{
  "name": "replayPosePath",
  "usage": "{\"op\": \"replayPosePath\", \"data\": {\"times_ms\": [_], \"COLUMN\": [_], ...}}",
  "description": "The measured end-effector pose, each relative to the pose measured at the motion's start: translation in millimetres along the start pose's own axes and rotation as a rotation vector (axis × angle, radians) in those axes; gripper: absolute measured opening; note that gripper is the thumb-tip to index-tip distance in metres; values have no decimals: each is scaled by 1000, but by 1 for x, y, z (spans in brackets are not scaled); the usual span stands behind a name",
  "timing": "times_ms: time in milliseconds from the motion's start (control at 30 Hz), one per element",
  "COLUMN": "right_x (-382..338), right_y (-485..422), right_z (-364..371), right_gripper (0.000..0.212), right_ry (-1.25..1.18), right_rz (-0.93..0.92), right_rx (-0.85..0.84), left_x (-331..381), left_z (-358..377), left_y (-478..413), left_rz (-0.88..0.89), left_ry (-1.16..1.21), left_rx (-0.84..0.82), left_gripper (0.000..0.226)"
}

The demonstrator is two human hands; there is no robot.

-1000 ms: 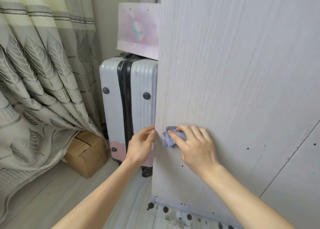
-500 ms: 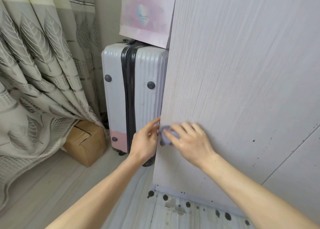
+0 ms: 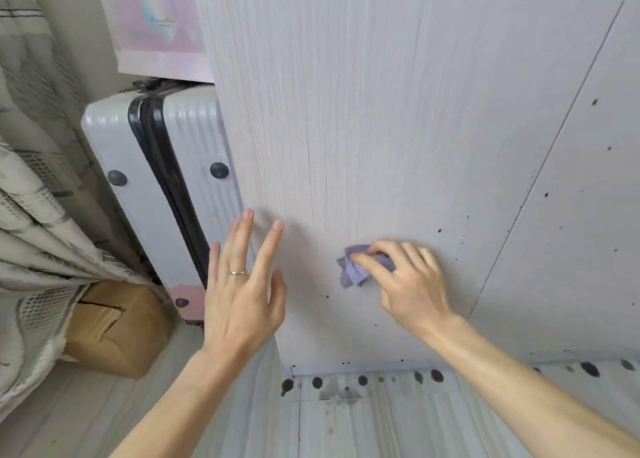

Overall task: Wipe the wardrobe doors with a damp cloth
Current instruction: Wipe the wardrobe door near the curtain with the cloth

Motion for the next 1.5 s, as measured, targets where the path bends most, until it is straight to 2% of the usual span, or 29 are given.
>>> {"op": "replayPosePath", "data": {"times_ms": [33, 100, 200, 267, 367, 400, 433, 633, 700, 767, 833, 933, 1000, 1100, 1167, 1233, 1300, 1367, 1433, 1500], "right_x": [28, 68, 110, 108, 86, 86, 93, 143, 147, 142, 137, 137, 141, 162, 174, 172, 158, 141, 124, 116], "right_y": [10, 16, 28, 38, 57, 59, 57, 15, 11, 21, 41, 54, 36, -14, -33, -31, -3, 44, 92, 128], "right_z": [-11, -29, -40, -33, -14, -12, -15, -66, -71, -64, -48, -44, -60, -96, -113, -113, -93, -58, -25, -6], "right_gripper": [49, 44, 45, 42, 40, 40, 41, 46, 47, 48, 45, 46, 50, 42, 37, 34, 32, 31, 34, 39], "right_ry": [-11, -71, -186, -233, -192, -182, -180, -243, -264, -237, -223, -248, -319, -409, -417, -389, -381, -423, -484, -544], "right_rz": [141, 371, 596, 577, 388, 350, 363, 713, 733, 669, 628, 649, 683, 799, 848, 844, 845, 912, 1038, 1215], "right_rx": [40, 159, 328, 299, 67, 41, 60, 393, 435, 404, 290, 171, 219, 409, 539, 582, 537, 390, 220, 147], "left_x": [18, 34, 56, 65, 69, 66, 65, 63, 62, 62, 62, 66, 67, 69, 70, 70, 68, 68, 69, 72], "left_z": [8, 16, 32, 41, 54, 56, 58, 66, 69, 72, 75, 79, 80, 76, 73, 68, 64, 61, 58, 57], "left_y": [-5, -16, -38, -44, -41, -41, -41, -40, -40, -41, -42, -41, -41, -39, -37, -36, -37, -37, -37, -36], "left_rz": [130, 273, 314, 277, 255, 251, 250, 224, 226, 233, 225, 194, 172, 172, 188, 199, 198, 197, 198, 190], "left_ry": [-56, -174, -224, -210, -194, -194, -191, -193, -194, -197, -206, -202, -196, -194, -191, -207, -210, -211, -205, -197], "left_rx": [0, -15, -11, 9, 32, 33, 33, 9, 25, 44, 59, 77, 67, 51, 42, 28, 5, -14, -15, -10], "left_gripper": [71, 69, 68, 67, 62, 61, 60, 60, 61, 62, 64, 65, 65, 65, 64, 63, 63, 63, 62, 62]}}
Point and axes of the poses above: each hand's wrist, its own y-axis away from the middle knuckle, its own z-axis out of the palm, x = y × z, the point moved 7 cm from there along -y, towards the middle knuckle, and after that the axes turned 2 degrees about y, right-handed, at the moved point
